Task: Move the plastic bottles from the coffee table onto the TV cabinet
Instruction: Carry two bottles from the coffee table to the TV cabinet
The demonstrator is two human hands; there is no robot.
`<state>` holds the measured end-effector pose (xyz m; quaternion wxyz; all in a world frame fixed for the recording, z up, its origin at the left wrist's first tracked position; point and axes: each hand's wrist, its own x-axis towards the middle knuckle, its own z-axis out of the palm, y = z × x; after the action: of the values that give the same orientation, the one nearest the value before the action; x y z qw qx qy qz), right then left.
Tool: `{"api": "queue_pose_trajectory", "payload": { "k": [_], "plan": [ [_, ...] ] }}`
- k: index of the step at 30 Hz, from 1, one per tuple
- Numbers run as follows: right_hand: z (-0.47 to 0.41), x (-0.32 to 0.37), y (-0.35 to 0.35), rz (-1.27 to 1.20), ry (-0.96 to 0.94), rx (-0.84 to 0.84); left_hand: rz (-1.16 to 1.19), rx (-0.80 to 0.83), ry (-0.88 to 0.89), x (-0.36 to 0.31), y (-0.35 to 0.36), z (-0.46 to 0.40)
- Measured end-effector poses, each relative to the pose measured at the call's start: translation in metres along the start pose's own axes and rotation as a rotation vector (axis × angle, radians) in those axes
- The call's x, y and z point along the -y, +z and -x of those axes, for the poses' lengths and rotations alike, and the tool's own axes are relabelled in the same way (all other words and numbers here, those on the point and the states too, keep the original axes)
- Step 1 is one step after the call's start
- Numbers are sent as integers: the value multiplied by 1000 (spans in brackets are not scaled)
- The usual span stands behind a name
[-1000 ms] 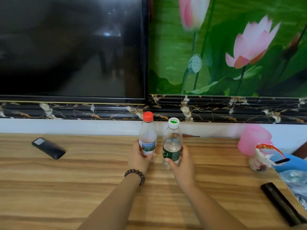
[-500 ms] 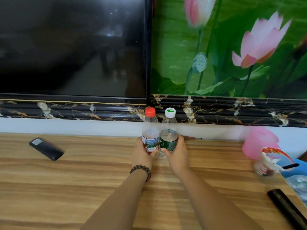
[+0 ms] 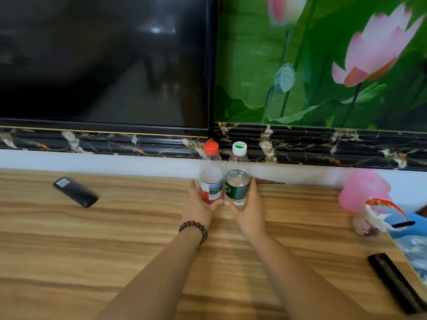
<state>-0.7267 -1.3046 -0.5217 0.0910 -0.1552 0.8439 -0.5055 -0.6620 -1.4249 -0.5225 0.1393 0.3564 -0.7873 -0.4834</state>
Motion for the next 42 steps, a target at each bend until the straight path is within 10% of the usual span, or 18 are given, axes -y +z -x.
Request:
{"api": "queue_pose_trajectory", "payload": {
  "k": [22, 42],
  "plan": [
    [145, 309, -188, 622, -241, 246, -700, 159, -4, -246, -244, 213],
    [292, 397, -202, 578, -670, 691, -570, -373, -511, -258, -339, 450]
  ]
}}
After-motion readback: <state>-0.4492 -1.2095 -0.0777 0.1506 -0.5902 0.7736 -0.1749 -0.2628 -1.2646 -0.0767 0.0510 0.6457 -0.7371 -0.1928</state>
